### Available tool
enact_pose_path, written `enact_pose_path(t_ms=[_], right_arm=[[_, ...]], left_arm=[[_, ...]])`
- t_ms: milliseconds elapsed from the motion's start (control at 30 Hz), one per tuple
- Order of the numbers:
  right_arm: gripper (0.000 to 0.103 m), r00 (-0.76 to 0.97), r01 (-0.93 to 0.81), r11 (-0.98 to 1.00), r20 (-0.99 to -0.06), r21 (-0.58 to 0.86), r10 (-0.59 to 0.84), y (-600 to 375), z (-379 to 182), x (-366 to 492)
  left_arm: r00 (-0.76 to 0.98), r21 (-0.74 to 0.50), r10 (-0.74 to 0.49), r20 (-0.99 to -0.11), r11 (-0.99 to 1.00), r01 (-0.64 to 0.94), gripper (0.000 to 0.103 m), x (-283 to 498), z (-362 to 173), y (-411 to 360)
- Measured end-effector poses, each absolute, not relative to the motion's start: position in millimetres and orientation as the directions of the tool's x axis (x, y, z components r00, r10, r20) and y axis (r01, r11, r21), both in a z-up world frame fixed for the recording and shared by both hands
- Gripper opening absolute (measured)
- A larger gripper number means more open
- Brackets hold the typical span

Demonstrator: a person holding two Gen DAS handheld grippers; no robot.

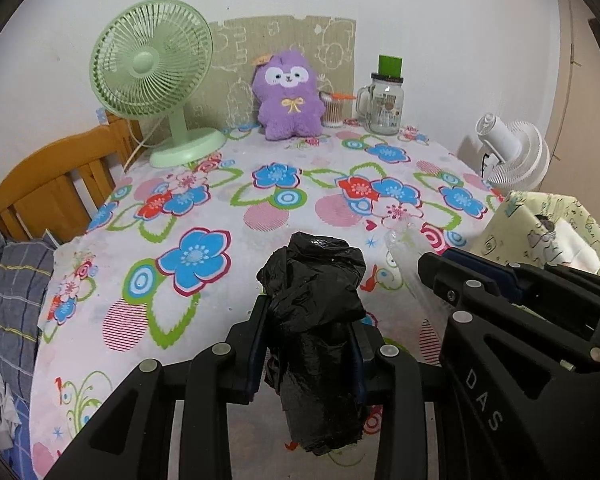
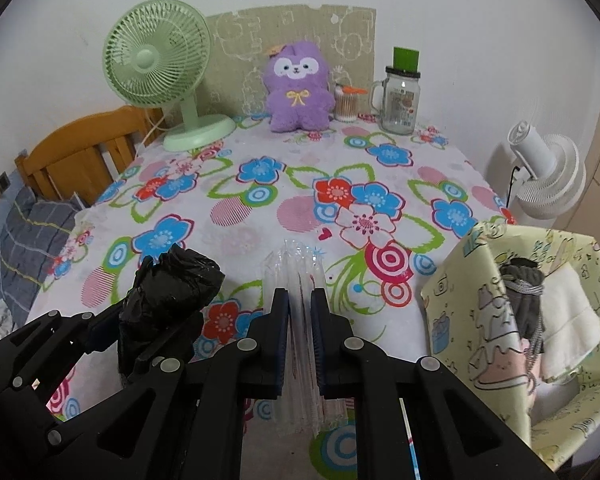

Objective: Organize soft objects
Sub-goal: 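Carry the black umbrella with the left tool while the right tool carries the straw pack to the box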

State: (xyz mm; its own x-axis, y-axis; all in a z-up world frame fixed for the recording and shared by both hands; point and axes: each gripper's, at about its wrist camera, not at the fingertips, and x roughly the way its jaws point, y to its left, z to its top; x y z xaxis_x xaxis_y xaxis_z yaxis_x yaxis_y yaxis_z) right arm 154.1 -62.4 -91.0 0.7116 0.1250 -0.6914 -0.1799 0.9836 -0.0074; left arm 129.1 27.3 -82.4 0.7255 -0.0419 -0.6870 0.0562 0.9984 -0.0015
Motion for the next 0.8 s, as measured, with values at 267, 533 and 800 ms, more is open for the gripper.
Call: enact_pose_path(t_ms=[267,533,800], right_arm=[[0.014,0.746,-0.184,0.983,-0.653,-0.012,0.132,-68,-68,136],[0.014,0.773,-0.182,0.983,-0.62,-0.012,0.135,-78,-48,119],[0.014,0.797,-0.184,0.983,-0.586,-0.007,0.145,-89,-29,104]], left_arm=[[0.759,-0.001,-0.042,-0.65,0.999,0.054,0.034,113,-61,19],[0.783,-0.002,-0.046,-0.621,0.998,0.057,0.034,99,-42,9],[0.808,0.005,-0.046,-0.588,0.998,0.061,0.034,86,-23,-3]])
